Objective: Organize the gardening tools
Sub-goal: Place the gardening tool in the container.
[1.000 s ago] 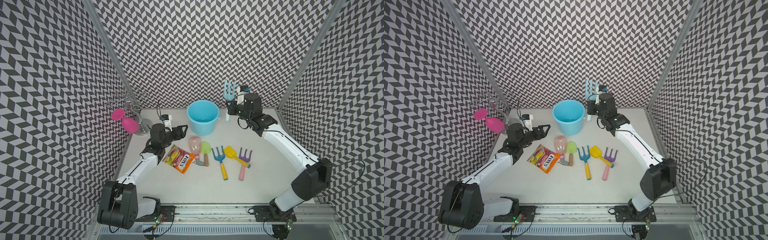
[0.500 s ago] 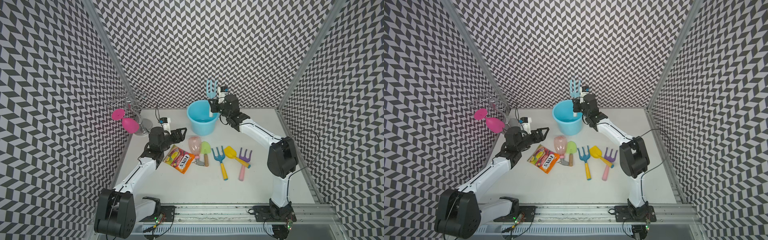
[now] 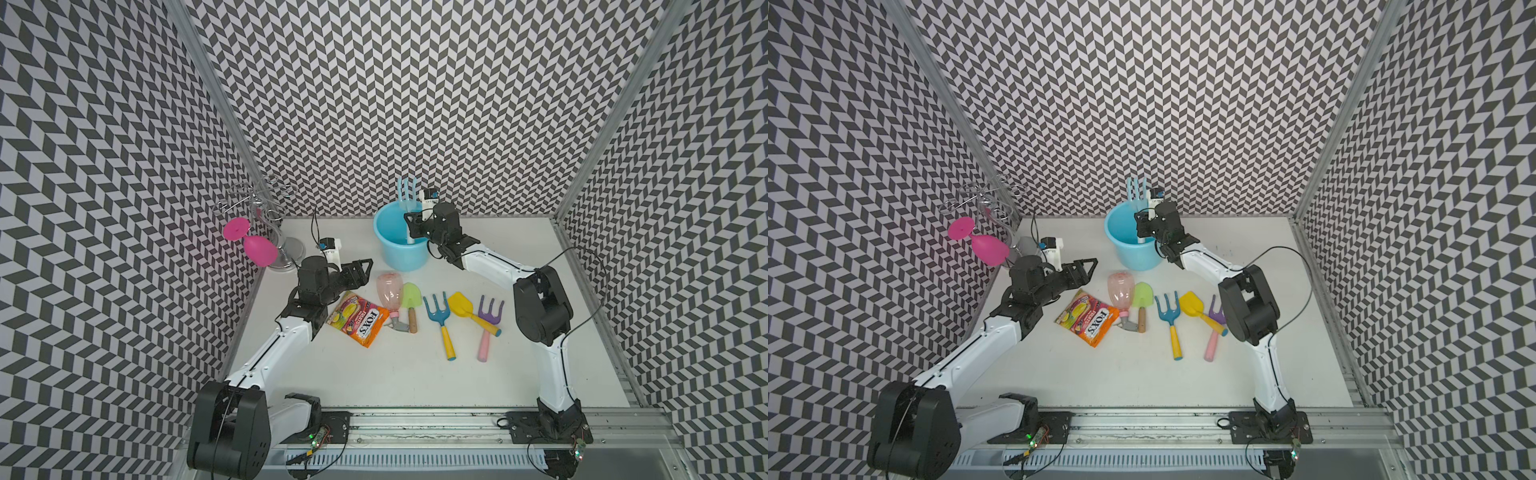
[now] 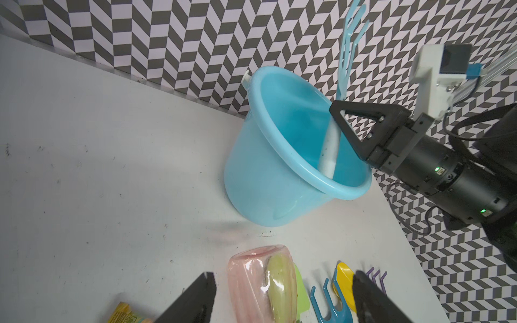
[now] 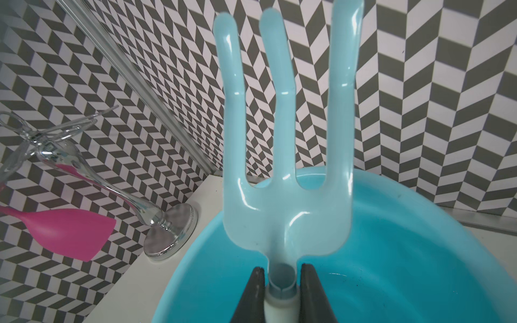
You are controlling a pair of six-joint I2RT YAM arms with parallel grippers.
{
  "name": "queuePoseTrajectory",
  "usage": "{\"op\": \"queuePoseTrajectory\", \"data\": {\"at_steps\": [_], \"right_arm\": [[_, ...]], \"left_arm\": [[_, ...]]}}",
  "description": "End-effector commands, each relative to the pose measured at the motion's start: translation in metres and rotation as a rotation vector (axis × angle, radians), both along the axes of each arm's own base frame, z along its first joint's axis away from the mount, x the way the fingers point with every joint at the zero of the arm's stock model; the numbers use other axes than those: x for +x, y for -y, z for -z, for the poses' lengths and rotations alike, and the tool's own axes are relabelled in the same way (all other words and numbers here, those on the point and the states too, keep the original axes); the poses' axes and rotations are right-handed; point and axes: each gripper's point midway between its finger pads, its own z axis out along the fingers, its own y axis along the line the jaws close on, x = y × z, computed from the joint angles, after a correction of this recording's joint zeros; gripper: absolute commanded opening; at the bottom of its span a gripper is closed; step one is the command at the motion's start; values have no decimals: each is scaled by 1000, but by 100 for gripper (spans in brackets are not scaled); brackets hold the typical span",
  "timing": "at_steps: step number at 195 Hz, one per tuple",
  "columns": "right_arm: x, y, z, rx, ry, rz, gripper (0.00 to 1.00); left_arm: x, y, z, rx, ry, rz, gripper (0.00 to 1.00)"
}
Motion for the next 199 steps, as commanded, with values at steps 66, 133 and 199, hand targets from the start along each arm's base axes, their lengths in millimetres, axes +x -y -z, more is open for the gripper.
{"op": "queuePoseTrajectory", "data": {"at_steps": [66, 133, 199], "right_arm": [[9, -15, 5, -18, 2, -17, 19], [15, -11, 12, -139, -58, 2, 30], [19, -15, 9, -178, -107, -18, 39]], "left_arm": [[-2, -3, 0, 19, 17, -10, 79], [0, -4, 1, 24, 16, -19, 79], [0, -3, 1, 18, 13, -17, 79]]}}
